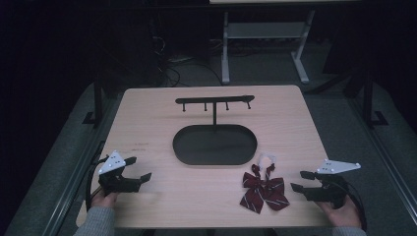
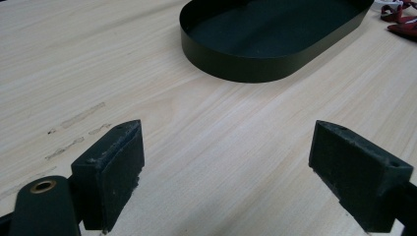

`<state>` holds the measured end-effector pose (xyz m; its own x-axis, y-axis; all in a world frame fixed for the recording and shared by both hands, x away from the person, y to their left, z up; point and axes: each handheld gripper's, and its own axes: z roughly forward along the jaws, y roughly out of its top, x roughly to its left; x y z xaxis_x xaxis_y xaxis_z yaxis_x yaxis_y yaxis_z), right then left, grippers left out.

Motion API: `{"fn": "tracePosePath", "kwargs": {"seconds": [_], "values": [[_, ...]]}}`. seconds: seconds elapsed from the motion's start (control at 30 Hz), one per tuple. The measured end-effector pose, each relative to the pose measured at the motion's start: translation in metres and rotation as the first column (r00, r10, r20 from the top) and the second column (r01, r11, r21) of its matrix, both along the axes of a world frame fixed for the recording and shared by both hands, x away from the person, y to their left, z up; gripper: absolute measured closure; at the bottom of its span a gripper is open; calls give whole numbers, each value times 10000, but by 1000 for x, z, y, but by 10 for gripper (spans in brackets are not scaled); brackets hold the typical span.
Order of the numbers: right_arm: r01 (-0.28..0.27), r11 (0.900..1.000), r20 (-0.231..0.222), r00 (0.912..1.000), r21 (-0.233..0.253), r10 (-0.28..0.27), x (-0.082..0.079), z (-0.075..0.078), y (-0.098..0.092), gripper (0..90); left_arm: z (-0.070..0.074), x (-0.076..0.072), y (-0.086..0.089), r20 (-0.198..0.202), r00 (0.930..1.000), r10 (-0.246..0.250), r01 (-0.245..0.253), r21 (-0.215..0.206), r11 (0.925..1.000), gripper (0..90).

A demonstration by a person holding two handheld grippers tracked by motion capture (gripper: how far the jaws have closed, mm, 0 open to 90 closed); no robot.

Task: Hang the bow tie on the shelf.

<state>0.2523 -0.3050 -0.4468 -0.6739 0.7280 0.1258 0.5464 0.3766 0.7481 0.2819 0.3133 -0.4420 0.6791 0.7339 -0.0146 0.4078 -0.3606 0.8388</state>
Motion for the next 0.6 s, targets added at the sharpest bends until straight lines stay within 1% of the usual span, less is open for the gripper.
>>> {"fn": "tracePosePath", "kwargs": {"seconds": [0.13,0.17,0.23,0.3,0.33,0.43,0.5,0.57,0.6], "values": [[7,10000,67,10000,62,-7,1,1,0,354,-1,0,0,-31,10000,15,-16,-14,10000,130],[48,10000,42,10000,57,-48,2,2,1,352,0,0,1,-24,10000,-23,23,39,10000,130],[-2,10000,24,10000,38,2,2,2,2,351,-1,0,0,-31,10000,-74,74,67,10000,130],[-28,10000,98,9999,-51,29,3,4,4,350,0,0,0,-1,10000,-86,86,56,9999,130],[-88,10000,168,9998,-10,88,3,7,6,351,0,-1,0,9,10000,-73,73,-3,10000,130],[-122,9999,194,9997,-26,123,5,10,8,350,0,-1,0,-51,10000,-79,79,54,10000,130],[-187,9998,253,9995,61,185,6,12,9,352,0,-1,1,-9,10000,-71,71,32,10000,130],[-240,9997,320,9992,29,239,7,14,11,353,0,-1,1,-12,10000,-56,56,20,10000,130],[-353,9994,340,9988,16,352,10,17,13,353,0,-1,0,-46,10000,-65,65,55,10000,130]]}}
